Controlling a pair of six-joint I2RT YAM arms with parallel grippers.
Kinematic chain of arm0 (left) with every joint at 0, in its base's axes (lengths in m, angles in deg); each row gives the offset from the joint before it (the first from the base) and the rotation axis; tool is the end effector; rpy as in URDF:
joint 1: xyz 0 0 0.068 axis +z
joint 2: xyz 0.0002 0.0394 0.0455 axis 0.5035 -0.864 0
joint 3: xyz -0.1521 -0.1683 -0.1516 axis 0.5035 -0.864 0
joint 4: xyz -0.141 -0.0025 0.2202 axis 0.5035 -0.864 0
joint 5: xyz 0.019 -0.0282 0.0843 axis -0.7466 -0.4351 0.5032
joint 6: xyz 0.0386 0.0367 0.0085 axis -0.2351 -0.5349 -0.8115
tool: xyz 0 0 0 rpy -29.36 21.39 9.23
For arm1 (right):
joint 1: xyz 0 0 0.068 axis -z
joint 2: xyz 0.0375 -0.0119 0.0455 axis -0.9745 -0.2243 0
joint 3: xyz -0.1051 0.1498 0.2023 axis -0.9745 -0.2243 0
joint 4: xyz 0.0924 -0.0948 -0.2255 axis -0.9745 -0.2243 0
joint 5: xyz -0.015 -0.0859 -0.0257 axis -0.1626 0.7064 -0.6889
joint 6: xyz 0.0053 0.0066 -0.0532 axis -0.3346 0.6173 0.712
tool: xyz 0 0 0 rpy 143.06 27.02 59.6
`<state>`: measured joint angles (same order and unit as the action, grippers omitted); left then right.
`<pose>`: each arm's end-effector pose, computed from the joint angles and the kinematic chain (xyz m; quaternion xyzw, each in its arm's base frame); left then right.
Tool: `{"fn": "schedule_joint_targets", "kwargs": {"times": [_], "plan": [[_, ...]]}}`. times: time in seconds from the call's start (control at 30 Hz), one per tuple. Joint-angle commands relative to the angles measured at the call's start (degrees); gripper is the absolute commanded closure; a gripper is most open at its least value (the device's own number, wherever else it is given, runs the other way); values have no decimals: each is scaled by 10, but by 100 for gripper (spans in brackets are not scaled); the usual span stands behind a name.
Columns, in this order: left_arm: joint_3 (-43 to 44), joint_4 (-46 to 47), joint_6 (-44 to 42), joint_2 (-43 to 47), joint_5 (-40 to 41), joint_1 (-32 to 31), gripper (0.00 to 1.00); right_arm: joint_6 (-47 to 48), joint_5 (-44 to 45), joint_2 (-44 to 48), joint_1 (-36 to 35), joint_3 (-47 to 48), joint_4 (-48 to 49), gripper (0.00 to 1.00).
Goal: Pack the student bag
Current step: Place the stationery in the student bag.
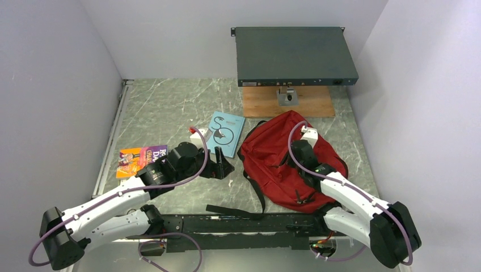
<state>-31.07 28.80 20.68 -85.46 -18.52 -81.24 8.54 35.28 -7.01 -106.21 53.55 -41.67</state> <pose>0.1270 -0.1552 0.2774 0.0639 0.8545 -0.3641 0.3650 0.1797 0.0833 0.1914 0.0931 0.8907 0.0297 0.4439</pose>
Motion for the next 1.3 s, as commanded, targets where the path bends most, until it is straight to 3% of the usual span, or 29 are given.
{"fn": "schedule_joint_targets", "kwargs": {"times": [0.0,0.1,0.2,0.57,0.63,0.73,0.87,0.93,1.1,1.27], "plan": [[-2,29,19,9,-22,1,7,-9,48,19,14,-51,226,100],[-8,28,26,20,-25,1,7,-25,56,38,22,-87,308,100],[-15,25,30,31,-21,1,7,-63,60,47,45,-87,309,100],[-29,64,54,15,-44,0,9,-204,-77,-11,73,-71,353,100],[-32,72,58,12,-48,-2,9,-195,-98,-22,77,-61,330,98],[-32,75,58,10,-54,-6,9,-161,-129,1,81,-38,246,79],[-31,74,53,1,-61,-9,9,-106,-107,27,82,37,21,60],[-34,86,52,-8,-69,-9,9,-90,-101,43,83,51,-45,49],[-16,108,45,-50,-95,-10,9,-101,-141,95,108,29,-83,46],[6,103,35,-68,-105,-14,9,-117,-230,135,168,-27,-37,54]]}}
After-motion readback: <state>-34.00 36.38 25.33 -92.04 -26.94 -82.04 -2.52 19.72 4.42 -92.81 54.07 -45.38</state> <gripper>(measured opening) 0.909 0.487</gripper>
